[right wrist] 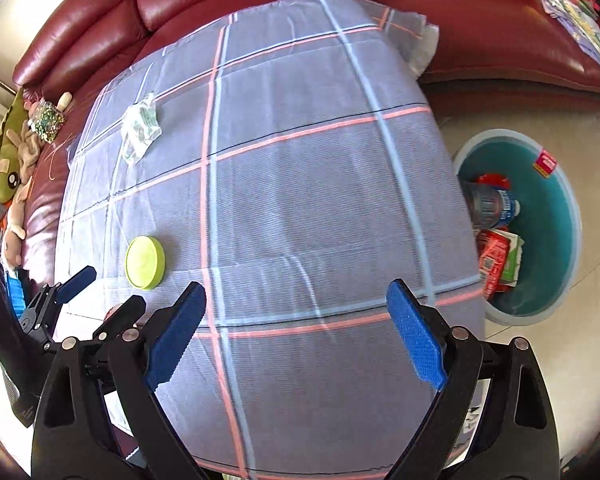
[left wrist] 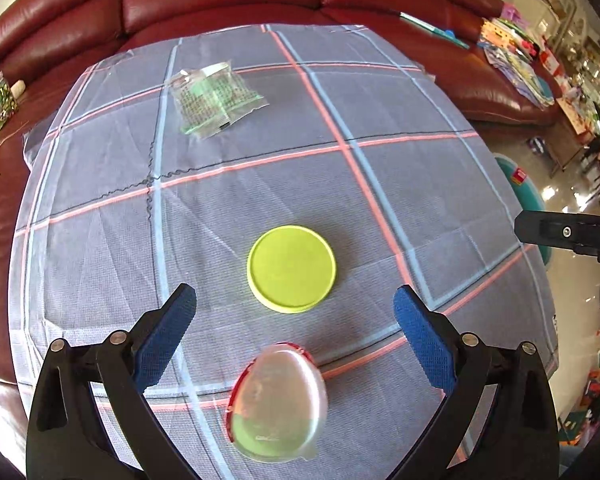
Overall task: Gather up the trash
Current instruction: 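Return both tools to the table above the remaining lids and packet, then grasp the clear red-rimmed lid with the left tool while the right tool grasps the clear packet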
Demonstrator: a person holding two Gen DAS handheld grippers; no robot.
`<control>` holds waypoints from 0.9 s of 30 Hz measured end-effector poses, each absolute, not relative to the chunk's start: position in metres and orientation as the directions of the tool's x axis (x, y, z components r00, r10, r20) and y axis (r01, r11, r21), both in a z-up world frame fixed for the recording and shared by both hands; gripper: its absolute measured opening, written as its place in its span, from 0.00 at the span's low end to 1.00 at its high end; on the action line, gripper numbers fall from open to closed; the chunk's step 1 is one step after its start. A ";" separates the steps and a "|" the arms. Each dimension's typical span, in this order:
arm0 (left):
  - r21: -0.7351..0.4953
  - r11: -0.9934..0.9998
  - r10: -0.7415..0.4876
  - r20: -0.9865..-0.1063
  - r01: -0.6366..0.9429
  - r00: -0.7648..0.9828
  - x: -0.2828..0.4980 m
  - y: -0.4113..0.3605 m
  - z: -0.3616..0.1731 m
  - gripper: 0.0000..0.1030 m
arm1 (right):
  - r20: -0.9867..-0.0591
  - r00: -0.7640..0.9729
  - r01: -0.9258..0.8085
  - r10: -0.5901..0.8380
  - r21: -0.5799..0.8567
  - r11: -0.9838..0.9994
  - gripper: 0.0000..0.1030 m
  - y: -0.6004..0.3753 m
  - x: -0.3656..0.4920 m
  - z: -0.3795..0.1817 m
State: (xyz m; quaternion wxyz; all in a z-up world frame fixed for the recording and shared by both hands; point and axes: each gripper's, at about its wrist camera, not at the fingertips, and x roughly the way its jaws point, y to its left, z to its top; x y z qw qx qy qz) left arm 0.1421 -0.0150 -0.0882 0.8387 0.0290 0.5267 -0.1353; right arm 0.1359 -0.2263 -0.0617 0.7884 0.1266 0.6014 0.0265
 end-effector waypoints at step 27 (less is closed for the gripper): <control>-0.166 0.953 -0.246 -0.912 0.253 0.328 0.096 0.037 -0.102 0.67 | -0.956 0.208 0.043 0.208 0.221 0.974 0.85 -0.177 0.147 -0.076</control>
